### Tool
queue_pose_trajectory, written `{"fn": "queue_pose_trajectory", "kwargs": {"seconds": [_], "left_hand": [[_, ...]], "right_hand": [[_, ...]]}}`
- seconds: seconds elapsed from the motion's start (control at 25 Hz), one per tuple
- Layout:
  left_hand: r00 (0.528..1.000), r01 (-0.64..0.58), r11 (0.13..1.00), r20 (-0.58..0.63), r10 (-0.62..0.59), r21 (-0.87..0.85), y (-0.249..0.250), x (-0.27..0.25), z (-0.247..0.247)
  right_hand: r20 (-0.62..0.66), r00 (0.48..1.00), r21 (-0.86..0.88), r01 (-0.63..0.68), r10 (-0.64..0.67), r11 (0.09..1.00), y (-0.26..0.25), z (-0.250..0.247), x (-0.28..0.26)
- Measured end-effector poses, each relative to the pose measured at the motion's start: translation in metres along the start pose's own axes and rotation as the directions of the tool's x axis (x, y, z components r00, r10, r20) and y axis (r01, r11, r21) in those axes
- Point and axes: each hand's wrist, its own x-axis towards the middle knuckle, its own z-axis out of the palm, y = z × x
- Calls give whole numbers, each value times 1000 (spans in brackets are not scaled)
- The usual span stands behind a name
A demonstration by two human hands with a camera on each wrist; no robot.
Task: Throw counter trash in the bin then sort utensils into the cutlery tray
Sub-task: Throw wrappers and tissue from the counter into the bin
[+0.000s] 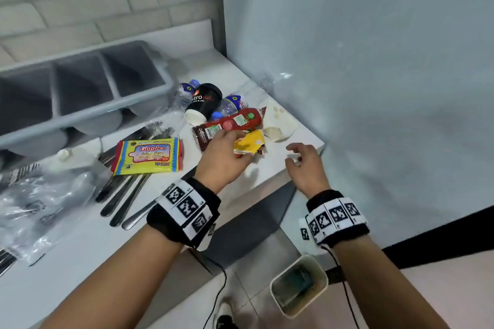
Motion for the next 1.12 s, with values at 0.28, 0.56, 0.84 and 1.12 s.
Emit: {"fn": "queue_pose_trajectory", "kwargs": {"seconds": [0.28,0.56,0.84,1.12], "left_hand": [[967,-87,945,255,4,316,-13,48,25],[978,-8,974,203,-39,225,-14,61,22],[996,49,990,81,-38,-132,16,17,4],[943,121,933,334,-1,-339,45,-92,75]], "right_hand": [[72,995,-293,85,-66,952,-17,26,85],[36,998,-311,-41,55,949,-24,37,91],[-161,987,35,-3,9,999,-21,-9,18],[-247,930,231,-215,271,949,99,-42,-136]]}}
